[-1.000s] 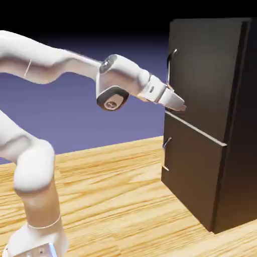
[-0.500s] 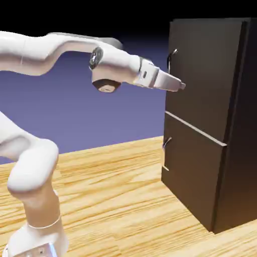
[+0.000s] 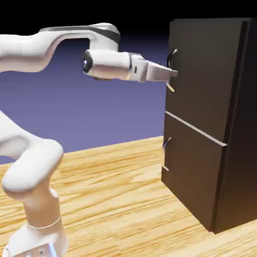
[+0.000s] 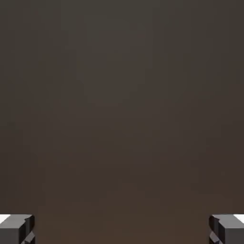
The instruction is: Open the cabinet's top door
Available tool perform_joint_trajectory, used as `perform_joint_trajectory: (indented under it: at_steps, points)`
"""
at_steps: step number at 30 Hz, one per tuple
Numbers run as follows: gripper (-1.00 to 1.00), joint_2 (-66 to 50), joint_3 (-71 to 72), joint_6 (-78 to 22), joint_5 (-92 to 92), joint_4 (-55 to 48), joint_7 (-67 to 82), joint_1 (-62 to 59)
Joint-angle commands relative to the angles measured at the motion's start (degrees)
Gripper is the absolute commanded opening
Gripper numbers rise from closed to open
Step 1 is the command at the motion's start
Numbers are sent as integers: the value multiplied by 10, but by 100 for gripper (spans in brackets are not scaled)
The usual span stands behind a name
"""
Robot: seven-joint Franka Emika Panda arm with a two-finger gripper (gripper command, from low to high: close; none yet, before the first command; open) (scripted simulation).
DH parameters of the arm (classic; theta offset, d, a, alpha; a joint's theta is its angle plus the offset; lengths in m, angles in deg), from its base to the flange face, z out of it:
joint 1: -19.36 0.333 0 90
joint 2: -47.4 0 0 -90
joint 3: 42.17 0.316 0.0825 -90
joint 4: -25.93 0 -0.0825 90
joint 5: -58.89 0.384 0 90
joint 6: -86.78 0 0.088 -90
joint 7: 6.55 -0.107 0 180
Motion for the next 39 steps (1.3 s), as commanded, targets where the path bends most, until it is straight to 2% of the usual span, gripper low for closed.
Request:
perform_joint_trajectory:
  at_steps: [1,18,20,25,26,39]
  points:
    - [0,3,9,1,25,-5,18,-7]
    - [0,51,153,9,449,-93,331,-130]
    - [0,53,158,10,462,-96,341,-133]
    - [0,13,222,-10,471,-164,348,-236]
    - [-100,13,222,-10,471,-164,348,-236]
    - [-100,-52,28,-60,471,-59,491,13]
